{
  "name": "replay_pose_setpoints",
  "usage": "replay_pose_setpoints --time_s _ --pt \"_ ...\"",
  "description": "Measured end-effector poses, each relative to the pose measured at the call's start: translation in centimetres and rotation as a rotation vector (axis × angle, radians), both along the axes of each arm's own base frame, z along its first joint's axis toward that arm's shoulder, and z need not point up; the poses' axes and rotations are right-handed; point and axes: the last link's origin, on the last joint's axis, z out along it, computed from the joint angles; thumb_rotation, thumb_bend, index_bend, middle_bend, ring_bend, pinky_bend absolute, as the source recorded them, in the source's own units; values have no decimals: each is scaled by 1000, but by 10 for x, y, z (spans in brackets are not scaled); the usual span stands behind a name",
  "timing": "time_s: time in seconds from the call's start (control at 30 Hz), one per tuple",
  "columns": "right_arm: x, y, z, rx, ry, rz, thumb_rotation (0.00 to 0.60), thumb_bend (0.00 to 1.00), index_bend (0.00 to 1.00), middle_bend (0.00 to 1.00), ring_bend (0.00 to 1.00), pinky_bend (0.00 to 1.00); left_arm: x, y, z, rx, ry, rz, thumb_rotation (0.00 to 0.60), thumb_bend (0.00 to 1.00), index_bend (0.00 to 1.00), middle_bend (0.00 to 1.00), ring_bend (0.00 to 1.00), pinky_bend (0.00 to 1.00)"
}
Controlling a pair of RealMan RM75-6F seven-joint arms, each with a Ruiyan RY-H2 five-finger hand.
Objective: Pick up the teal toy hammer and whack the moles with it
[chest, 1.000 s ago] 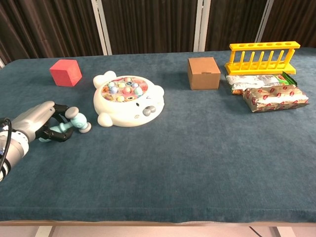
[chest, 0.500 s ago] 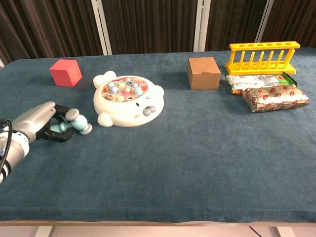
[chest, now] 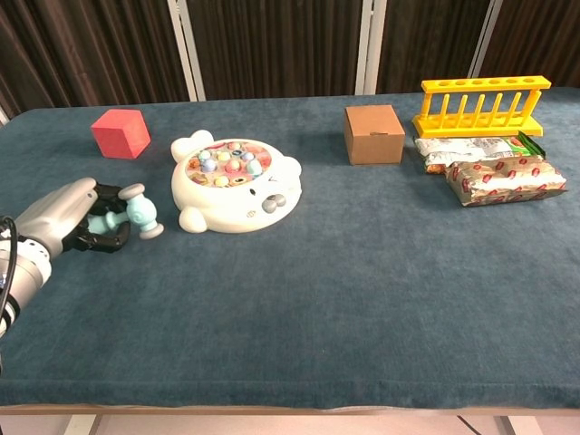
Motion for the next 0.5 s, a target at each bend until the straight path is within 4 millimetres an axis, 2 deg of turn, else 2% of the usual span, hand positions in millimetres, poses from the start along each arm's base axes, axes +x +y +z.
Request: replay_pose_setpoints --time_s 0.1,0.37,0.47,0.5 --pt "0 0 0 2 0 1 600 309 0 0 0 0 2 -1 2 43 6 -22 600 761 671 637 516 340" --pt "0 1 0 4 2 1 600 309 0 0 0 0 7 -5 10 160 12 -109 600 790 675 674 555 407" --pt "0 1 -1 4 3 2 600 309 0 0 0 0 9 -8 14 204 26 -150 600 811 694 729 618 567" --pt "0 1 -1 5 3 2 600 309 0 0 0 0 9 -8 16 219 32 -163 600 819 713 771 674 687"
